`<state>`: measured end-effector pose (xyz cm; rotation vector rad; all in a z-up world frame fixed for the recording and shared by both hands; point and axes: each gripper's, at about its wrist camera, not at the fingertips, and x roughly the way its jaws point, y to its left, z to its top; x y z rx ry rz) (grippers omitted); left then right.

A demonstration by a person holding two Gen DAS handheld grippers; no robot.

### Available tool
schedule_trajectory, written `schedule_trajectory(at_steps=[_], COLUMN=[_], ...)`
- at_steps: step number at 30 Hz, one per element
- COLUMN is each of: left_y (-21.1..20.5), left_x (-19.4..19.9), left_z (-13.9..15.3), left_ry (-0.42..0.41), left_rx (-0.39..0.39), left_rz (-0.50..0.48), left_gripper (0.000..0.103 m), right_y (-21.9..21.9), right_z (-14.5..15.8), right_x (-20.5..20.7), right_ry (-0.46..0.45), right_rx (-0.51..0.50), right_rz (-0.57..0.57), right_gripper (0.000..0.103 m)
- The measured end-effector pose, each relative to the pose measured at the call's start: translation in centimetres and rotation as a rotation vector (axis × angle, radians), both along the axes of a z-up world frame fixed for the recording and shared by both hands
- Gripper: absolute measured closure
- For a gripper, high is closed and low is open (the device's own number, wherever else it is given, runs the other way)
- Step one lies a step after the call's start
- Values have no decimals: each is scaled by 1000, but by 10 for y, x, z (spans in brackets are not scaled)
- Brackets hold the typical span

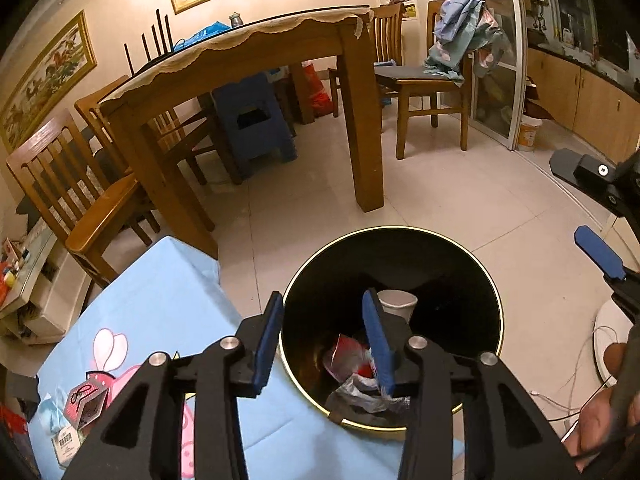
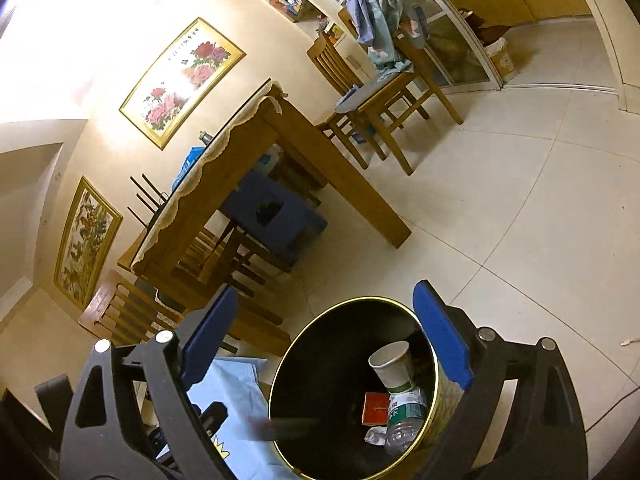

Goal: Collect trash
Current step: 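Carry tissue and gum pack over the bin and open both tools, then return both tools to the table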

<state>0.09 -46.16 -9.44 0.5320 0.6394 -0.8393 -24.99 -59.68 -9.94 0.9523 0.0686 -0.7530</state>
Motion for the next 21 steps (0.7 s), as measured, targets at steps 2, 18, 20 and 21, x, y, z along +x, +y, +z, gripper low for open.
schedule_trajectory(at_steps=[2, 18, 20, 21], left_y=[0, 58, 79, 92], left_x=[1, 3, 5, 5], left_z=[1, 32, 36, 36], left_ry=[5, -37, -46, -55], left_rx=[-6, -75, -86, -89], left_rz=[-2, 61, 96, 114], left_gripper=[63, 30, 23, 19], right_y=[2, 27, 38, 41], right_z=[0, 16, 19, 19], right_x=[4, 50, 66, 72], right_ry=[4, 154, 213, 230], right_rx=[2, -87, -119, -130], right_rz=[6, 59, 93, 110], right_gripper=[13, 10, 10, 10])
